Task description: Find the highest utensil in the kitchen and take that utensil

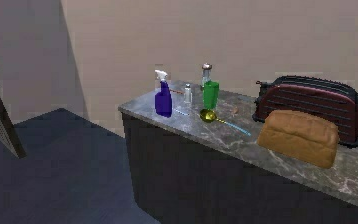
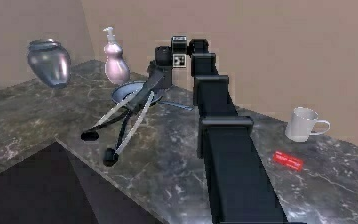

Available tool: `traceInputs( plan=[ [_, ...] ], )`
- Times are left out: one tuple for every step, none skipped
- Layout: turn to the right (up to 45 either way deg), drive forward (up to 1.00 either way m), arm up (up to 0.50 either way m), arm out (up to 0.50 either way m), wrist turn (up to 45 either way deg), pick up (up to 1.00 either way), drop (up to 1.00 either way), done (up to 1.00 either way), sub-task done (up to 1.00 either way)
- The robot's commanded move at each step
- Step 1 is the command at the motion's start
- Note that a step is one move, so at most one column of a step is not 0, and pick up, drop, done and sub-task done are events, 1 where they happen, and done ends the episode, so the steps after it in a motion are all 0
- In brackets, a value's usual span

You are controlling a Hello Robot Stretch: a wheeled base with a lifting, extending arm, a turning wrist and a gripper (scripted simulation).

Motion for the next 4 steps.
traceInputs(
  plan=[
    [0.0, 0.00, 0.00, 0.00, 45.0, 0.00, 0.00, 0.00, 0.00],
    [0.0, 0.00, 0.00, 0.00, 45.0, 0.00, 0.00, 0.00, 0.00],
    [0.0, 0.00, 0.00, 0.00, 45.0, 0.00, 0.00, 0.00, 0.00],
    [0.0, 0.00, 0.00, 0.00, 21.0, 0.00, 0.00, 0.00, 0.00]
  ],
)
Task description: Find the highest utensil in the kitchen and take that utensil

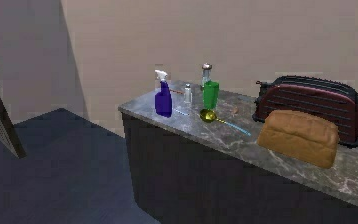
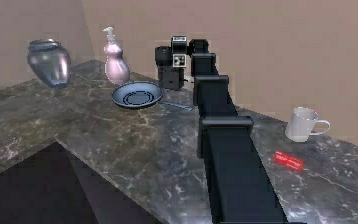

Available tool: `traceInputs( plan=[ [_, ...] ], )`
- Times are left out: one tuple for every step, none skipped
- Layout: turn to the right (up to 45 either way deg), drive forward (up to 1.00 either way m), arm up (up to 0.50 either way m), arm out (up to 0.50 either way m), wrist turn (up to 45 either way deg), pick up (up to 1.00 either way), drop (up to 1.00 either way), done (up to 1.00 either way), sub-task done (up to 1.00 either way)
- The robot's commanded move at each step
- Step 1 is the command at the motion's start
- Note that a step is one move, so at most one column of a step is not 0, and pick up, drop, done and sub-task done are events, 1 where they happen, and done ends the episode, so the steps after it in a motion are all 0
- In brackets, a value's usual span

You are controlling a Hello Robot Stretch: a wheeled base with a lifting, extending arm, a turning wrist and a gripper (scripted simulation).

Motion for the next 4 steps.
traceInputs(
  plan=[
    [0.0, 0.00, -0.10, 0.00, 0.0, 0.00, 0.00, 0.00, 0.00],
    [0.0, 0.00, 0.00, 0.00, 0.0, 1.00, 0.00, 0.00, 0.00],
    [0.0, 0.00, 0.10, 0.00, 0.0, 0.00, 0.00, 0.00, 0.00],
    [0.0, 0.00, 0.00, 0.00, 0.0, 0.00, 0.00, 1.00, 0.00]
  ],
)
